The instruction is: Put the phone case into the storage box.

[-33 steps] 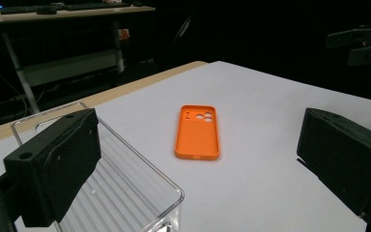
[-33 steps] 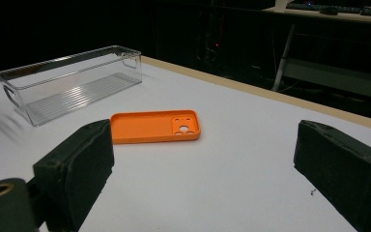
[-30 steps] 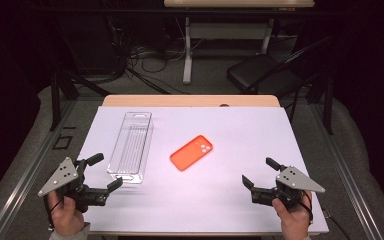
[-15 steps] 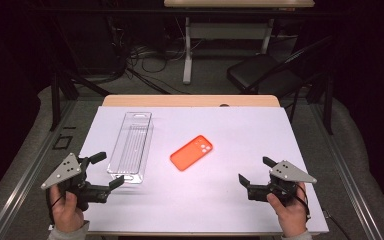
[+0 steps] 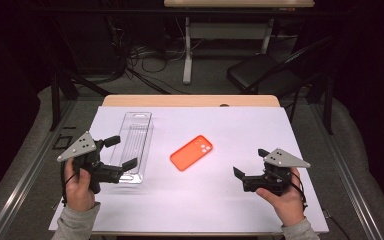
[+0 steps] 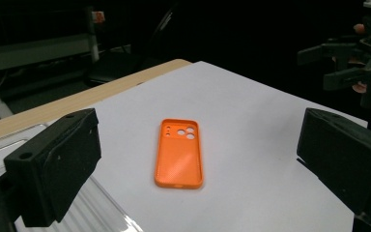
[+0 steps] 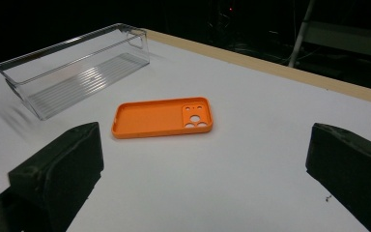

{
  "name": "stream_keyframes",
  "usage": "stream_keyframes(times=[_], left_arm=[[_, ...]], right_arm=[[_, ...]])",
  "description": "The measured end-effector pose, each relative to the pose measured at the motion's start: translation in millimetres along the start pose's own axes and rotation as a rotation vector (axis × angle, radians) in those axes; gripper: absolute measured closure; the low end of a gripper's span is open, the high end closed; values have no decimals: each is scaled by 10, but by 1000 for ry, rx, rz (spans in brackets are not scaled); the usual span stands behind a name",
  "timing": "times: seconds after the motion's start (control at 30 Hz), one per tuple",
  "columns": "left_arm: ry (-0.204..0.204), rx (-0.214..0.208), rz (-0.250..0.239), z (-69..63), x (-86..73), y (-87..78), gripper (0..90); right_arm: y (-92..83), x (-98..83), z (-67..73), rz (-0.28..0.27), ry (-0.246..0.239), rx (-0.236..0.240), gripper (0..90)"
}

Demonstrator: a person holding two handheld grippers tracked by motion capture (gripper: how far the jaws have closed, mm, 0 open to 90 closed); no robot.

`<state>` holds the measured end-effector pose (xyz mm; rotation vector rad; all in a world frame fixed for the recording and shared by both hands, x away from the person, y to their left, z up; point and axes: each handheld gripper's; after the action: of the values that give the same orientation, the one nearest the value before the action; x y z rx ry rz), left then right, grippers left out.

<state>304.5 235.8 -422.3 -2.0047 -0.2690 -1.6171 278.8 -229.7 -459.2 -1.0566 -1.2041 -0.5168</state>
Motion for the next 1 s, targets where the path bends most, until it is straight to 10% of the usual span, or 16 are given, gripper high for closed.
stream_keyframes(times=[0.63, 1.0], left_arm=[[-67, -14, 48, 173, 153, 285, 2], [-117, 56, 96, 327, 229, 501, 2]], right_arm=[[249, 234, -20, 95, 34, 24, 0], [509, 413, 47, 151, 10, 32, 0]])
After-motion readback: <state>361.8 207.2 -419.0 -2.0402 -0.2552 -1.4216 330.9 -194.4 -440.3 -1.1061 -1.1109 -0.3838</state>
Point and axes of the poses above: each handheld gripper's, and its own axes: y roughly forward along the jaws, x roughly out of its top, z roughly to its left, and after that the axes turned 5 degrees about -x, right-handed
